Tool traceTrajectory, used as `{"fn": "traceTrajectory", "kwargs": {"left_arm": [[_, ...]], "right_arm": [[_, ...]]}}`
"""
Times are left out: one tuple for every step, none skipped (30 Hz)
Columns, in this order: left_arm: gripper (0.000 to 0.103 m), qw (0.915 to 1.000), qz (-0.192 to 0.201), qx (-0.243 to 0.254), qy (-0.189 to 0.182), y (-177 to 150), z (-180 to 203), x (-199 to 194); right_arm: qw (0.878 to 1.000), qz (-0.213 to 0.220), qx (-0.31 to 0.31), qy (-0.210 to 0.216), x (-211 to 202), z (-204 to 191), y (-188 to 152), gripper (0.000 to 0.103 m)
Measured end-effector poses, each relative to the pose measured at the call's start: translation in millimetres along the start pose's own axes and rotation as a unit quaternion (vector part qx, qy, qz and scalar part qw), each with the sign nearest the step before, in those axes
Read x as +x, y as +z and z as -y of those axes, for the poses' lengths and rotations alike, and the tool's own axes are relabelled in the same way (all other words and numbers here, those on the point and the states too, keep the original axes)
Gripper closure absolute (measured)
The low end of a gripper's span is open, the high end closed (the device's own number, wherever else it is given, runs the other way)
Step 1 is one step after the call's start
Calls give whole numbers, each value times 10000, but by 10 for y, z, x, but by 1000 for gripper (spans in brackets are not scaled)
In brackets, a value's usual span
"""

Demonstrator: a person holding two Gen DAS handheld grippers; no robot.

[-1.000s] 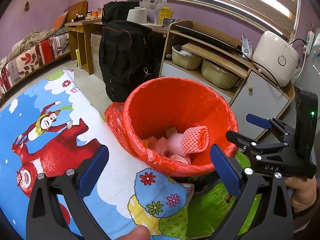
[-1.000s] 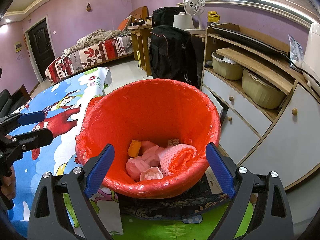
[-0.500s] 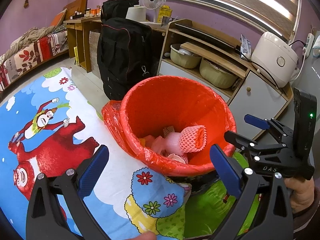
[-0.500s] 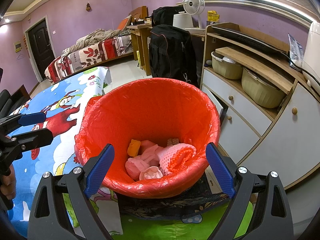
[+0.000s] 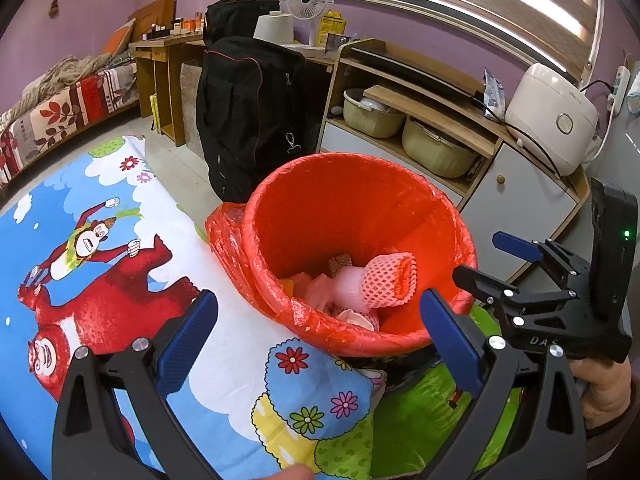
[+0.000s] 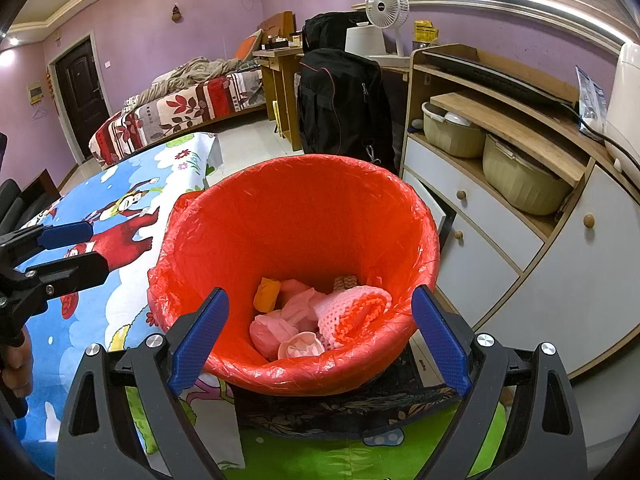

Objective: Collect trash

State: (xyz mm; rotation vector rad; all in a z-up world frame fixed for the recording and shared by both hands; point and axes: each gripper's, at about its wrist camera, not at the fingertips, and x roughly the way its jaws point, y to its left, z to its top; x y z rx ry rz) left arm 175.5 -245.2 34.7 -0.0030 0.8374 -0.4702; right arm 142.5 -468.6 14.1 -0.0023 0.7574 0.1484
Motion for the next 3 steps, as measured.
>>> {"fn": "traceTrajectory", "kwargs": {"left_arm": [[5, 10000, -12, -11, -15, 0, -3, 6], [5, 10000, -12, -9, -11, -1, -1, 8], [5, 10000, -16, 0, -18, -1, -3, 9]], "right_arm": [[10000, 2, 6, 3, -2, 3, 3, 16], [10000, 4, 6, 2, -1, 3, 2, 16], [10000, 5, 5, -1, -4, 3, 5, 16]]}}
